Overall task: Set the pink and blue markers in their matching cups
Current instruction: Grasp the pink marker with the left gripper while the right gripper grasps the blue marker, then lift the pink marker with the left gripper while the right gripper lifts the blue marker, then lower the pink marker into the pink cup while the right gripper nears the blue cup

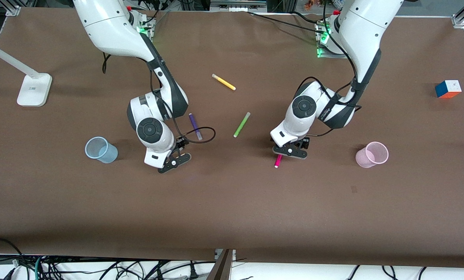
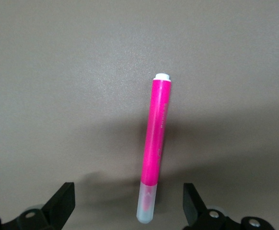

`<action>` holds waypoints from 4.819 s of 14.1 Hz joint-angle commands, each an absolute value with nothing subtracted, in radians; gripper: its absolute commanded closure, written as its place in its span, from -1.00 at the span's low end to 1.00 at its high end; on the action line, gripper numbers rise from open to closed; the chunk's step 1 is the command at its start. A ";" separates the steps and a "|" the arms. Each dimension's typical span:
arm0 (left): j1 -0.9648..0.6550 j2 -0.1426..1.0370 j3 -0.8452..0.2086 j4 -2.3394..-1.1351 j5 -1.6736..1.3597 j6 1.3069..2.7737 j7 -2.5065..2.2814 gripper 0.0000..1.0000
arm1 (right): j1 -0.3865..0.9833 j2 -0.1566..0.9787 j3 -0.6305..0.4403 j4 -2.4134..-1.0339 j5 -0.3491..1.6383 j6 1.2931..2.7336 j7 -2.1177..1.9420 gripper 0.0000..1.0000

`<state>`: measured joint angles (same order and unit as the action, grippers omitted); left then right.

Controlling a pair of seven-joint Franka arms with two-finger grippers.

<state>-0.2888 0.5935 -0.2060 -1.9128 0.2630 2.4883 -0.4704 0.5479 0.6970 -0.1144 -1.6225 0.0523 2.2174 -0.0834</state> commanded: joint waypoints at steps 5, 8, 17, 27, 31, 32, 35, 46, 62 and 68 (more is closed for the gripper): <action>-0.313 0.615 -0.199 -1.917 0.291 2.508 -0.551 0.42 | 0.564 0.678 -0.107 -1.733 0.064 2.306 -0.098 -1.00; -0.319 0.620 -0.201 -1.916 0.291 2.502 -0.589 1.00 | 0.565 0.678 -0.098 -1.736 0.063 2.306 -0.097 -0.68; -0.169 0.361 -0.206 -1.795 0.161 1.873 -0.115 1.00 | 0.575 0.628 -0.107 -1.727 0.058 2.293 -0.130 1.00; 0.028 0.426 -0.192 -1.568 0.521 1.402 0.607 1.00 | 0.385 0.416 -0.255 -1.683 0.294 2.079 -0.965 1.00; 0.014 0.526 -0.192 -1.560 0.679 1.399 0.621 1.00 | 0.275 0.429 -0.252 -1.684 0.463 2.072 -1.262 1.00; 0.012 0.552 -0.192 -1.545 0.692 1.399 0.621 1.00 | 0.264 0.430 -0.252 -1.684 0.471 2.065 -1.302 1.00; 0.009 0.617 -0.193 -1.499 0.745 1.399 0.623 1.00 | 0.226 0.457 -0.250 -1.686 0.567 2.051 -1.440 1.00; -0.012 0.693 -0.192 -1.445 0.772 1.391 0.615 -1.00 | 0.150 0.480 -0.250 -1.695 0.702 1.928 -1.678 1.00; 0.021 0.269 -0.235 -1.432 0.071 1.480 -0.055 -1.00 | 0.074 0.503 -0.250 -1.689 0.787 1.842 -1.858 -1.00; 0.069 0.076 -0.235 -1.636 -0.007 1.678 -0.158 -1.00 | 0.068 0.491 -0.255 -1.600 0.753 1.763 -1.562 -1.00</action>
<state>0.0323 0.1706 -0.2275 -1.5065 0.0401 1.5942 -0.1321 0.0837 0.5029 -0.2610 -1.6515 0.7606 1.8290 -1.6857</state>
